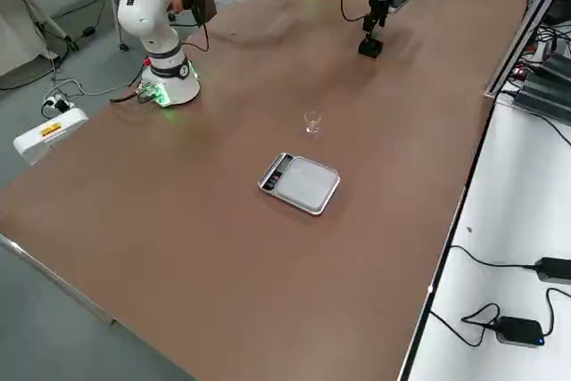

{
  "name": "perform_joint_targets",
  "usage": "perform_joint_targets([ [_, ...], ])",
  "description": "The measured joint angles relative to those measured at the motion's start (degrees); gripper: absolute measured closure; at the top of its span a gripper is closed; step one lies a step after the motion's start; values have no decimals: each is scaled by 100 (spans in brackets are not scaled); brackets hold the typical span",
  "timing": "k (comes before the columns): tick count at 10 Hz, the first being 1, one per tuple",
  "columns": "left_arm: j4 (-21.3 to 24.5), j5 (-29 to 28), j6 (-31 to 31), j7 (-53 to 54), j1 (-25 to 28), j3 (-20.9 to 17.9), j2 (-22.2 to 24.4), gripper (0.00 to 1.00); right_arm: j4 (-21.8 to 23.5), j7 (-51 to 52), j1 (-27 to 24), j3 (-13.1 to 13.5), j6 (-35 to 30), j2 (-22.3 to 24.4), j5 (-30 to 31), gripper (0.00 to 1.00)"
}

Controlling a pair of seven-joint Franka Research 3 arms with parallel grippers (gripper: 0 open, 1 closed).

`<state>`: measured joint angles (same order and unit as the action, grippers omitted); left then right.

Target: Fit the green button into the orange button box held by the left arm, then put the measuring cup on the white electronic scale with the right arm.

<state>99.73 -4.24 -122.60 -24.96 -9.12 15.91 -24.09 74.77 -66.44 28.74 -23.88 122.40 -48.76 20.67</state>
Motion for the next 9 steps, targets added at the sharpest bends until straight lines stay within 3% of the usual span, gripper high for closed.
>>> perform_joint_targets([
  [3, -128, 0, 71, -21, -116, 1, -88, 14, 134, 89, -308, -36, -549, 631, 5, 0],
  [4, -143, 1, 80, -21, -127, 4, -97, 14, 403, 219, -598, -171, -617, 1003, 4, 0],
  [7, -307, 13, 87, -472, -512, 29, -177, 14, 1444, 851, -2042, -996, -717, 2144, -36, 0],
  [9, -586, 69, 155, -953, -914, 37, -380, 14, 1776, 1701, -2540, -1058, -1169, 2892, -403, 0],
])
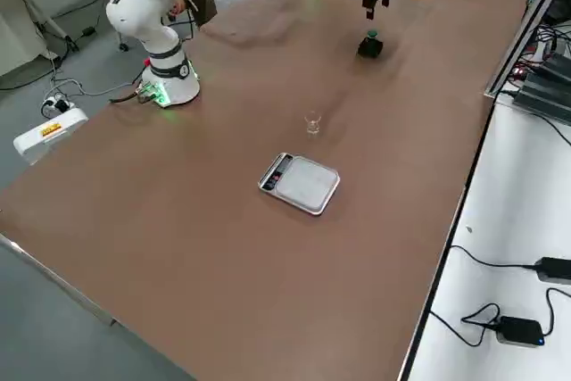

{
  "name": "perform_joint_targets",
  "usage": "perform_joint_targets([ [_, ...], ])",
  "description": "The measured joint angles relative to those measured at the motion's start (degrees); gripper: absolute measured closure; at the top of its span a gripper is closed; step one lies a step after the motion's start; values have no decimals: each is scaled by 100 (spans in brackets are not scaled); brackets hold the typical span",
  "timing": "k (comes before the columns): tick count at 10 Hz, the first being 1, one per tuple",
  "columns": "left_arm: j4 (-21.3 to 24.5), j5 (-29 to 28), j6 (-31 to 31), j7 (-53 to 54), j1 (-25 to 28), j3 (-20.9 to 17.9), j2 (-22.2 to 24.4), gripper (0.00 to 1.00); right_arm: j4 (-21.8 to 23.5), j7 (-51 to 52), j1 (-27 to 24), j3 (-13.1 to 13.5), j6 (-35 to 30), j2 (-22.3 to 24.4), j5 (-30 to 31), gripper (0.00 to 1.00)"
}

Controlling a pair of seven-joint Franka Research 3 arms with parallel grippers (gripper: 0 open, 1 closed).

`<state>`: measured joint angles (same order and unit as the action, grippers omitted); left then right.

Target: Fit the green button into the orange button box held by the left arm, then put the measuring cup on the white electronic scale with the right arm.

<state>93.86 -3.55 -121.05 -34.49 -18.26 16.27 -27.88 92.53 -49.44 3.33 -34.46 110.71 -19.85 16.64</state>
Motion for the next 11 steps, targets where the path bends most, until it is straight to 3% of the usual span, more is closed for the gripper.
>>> perform_joint_targets([
  [2, -395, 19, 190, -289, -485, 6, -281, 14, 50, 865, -222, 269, -690, 718, -471, 0],
  [4, -580, 20, 230, -543, -926, 3, -551, 14, 160, 1687, -234, 929, -1086, 1309, -1050, 0],
  [8, -915, 16, 230, -624, -1404, -31, -1025, 14, 979, 2860, -224, 2198, -1118, 2119, -1525, 0],
  [11, -1141, -4, 230, -624, -1582, -190, -1238, 14, 1021, 3892, -245, 3303, -1406, 2629, -1604, 0],
])
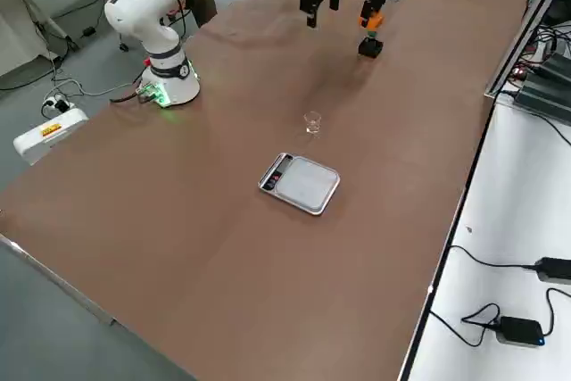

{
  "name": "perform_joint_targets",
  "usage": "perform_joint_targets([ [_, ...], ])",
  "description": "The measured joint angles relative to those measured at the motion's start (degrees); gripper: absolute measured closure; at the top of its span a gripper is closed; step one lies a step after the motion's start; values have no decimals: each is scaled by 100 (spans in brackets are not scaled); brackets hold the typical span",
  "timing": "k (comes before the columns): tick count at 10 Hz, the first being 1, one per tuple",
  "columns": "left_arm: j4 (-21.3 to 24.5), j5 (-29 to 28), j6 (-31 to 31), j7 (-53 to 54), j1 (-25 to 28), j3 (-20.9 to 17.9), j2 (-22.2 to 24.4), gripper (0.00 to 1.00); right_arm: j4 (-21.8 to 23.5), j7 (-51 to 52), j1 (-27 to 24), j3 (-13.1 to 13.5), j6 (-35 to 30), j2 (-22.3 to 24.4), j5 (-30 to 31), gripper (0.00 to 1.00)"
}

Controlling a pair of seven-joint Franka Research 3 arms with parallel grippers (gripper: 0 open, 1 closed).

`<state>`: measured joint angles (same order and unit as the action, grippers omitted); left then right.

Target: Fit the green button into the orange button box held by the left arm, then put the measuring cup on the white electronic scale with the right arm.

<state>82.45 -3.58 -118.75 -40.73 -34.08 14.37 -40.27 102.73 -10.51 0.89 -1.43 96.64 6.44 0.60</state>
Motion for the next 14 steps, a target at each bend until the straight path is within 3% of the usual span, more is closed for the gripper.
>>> perform_joint_targets([
  [1, -29, -9, 0, 0, 1, -67, -30, 14, -193, 119, -10, 144, -190, 73, -13, 0],
  [4, -51, -108, 0, -79, 0, -131, -83, 14, -844, 214, -18, 154, -355, 36, -13, 0],
  [10, -81, -173, -33, -517, -81, -130, -206, 14, -1437, 318, -63, 108, -386, -937, -14, 0],
  [12, -83, -173, -90, -560, -81, -133, -228, 14, -1175, 317, -44, 43, -236, -1013, -31, 0],
  [14, -91, -173, -162, -658, -81, -134, -266, 14, -263, 212, -34, -100, 646, -1066, -42, 0],
])
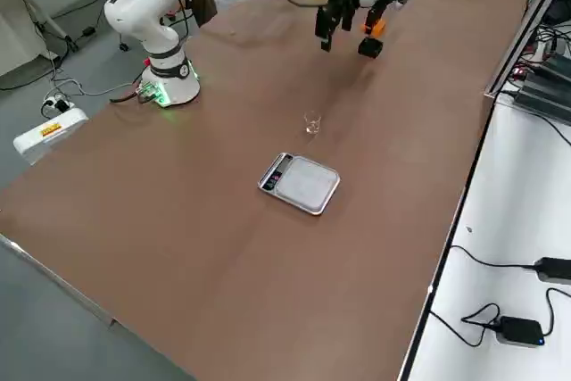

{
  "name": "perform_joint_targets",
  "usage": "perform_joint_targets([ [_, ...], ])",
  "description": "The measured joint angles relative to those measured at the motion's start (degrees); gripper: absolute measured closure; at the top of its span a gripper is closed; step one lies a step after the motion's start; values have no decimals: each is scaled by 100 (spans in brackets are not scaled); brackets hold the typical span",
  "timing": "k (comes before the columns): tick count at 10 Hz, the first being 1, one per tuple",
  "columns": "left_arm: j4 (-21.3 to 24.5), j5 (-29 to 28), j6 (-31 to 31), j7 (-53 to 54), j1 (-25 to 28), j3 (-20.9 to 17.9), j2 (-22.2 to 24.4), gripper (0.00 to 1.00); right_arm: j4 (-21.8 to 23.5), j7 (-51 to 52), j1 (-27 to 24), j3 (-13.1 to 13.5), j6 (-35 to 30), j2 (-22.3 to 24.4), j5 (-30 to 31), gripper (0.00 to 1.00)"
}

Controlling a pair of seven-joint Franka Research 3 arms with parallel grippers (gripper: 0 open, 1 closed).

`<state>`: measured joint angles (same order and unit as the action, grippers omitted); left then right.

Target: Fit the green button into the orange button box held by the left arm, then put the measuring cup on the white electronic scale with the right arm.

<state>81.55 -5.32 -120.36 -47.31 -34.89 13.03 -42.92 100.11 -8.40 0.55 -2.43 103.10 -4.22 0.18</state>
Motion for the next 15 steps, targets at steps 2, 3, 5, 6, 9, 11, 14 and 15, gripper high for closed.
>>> perform_joint_targets([
  [2, -14, 0, -30, -80, 2, -2, -23, 14, 971, -172, 31, -137, 1029, -66, -1, 0],
  [3, -16, 0, -60, -129, 2, -3, -27, 14, 1444, -295, 63, -151, 1552, -79, -2, 0],
  [5, -16, 0, -97, -149, 1, -2, -55, 14, 2155, -638, 239, -162, 2398, -131, -2, 1],
  [6, -17, 0, -102, -154, 0, -2, -71, 14, 2379, -765, 315, -167, 2729, -215, -2, 1],
  [9, -17, 0, -104, -160, -1, -1, -82, 14, 2807, -974, 388, -167, 3735, -679, -2, 1],
  [11, -17, 0, -119, -165, -4, -1, -101, 14, 2965, -1043, 429, -167, 4147, -963, -2, 4],
  [14, -17, 0, -151, -176, -22, -1, -153, 14, 2994, -1277, 528, -168, 4241, -1127, -2, 10],
  [15, -17, -18, -171, -206, -40, 0, -178, 14, 2996, -1339, 576, -169, 4241, -1128, -2, 12],
])
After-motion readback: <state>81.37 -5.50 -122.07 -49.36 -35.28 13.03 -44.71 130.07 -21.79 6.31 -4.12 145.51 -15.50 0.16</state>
